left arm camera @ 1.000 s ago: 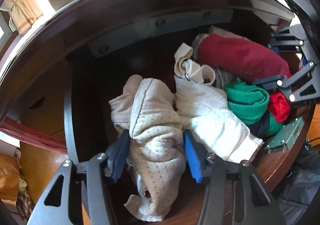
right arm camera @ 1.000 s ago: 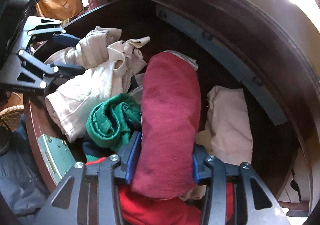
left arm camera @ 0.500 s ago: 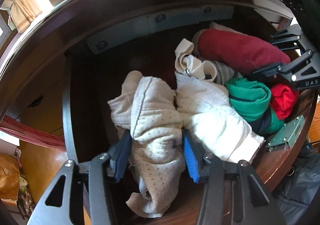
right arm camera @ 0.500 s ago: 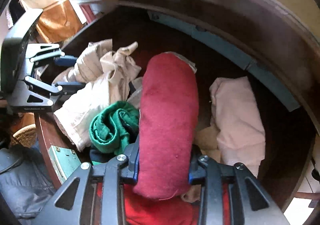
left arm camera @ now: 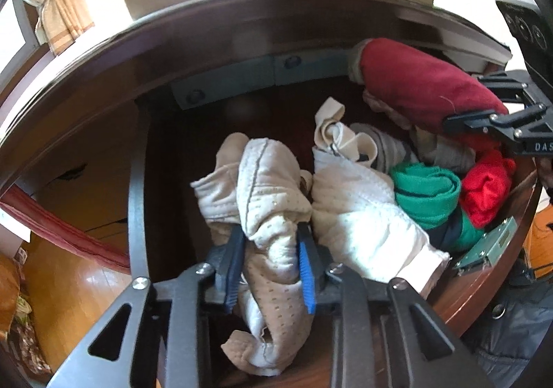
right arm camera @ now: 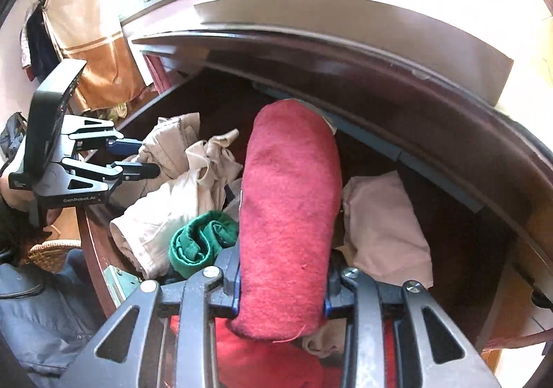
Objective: Take underwear out of drawer
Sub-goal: 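Lift the red sock and white dotted underwear out of the drawer with both grippers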
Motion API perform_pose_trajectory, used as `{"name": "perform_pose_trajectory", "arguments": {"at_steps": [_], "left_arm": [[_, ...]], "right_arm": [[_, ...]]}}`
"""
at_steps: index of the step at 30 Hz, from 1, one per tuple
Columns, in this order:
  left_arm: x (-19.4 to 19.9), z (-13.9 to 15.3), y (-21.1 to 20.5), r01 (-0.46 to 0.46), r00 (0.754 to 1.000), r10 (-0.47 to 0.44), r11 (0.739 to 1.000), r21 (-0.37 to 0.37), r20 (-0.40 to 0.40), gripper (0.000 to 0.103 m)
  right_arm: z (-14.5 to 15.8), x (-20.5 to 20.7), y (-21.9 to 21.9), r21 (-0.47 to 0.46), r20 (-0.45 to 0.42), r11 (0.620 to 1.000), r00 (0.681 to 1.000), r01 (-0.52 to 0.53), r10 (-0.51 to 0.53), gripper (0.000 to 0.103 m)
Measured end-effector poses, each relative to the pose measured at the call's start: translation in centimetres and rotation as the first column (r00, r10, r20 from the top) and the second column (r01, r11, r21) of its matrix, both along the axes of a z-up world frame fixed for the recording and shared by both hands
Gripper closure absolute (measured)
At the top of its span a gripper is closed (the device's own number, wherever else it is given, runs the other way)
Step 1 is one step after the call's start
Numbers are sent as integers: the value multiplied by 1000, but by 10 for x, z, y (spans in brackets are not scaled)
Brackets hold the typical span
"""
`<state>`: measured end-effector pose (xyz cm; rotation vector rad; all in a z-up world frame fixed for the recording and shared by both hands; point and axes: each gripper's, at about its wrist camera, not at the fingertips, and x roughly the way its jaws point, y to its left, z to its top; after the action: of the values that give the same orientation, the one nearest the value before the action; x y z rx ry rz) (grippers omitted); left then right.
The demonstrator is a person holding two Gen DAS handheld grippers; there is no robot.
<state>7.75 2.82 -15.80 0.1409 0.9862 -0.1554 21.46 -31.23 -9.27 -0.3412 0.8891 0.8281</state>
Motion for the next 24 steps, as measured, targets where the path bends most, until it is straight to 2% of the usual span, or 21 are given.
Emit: {"name": "perform_pose_trajectory", "arguments": {"at_steps": [10,20,24], "left_arm": [[-12,22,0,-20,990,27,999,-50,141,80],[-23,41,-6,-16,965,35,997,-74,261,80],[-28,46,-5,-25,953,51,996,-89,298,80]], "right_arm": [[5,-6,-11,44,34,999,999,17,-19,69],[10,-15,-9,74,77,997,997,-1,-5,69],[16,-23,-11,89,121,996,993,-14,3,69]]}}
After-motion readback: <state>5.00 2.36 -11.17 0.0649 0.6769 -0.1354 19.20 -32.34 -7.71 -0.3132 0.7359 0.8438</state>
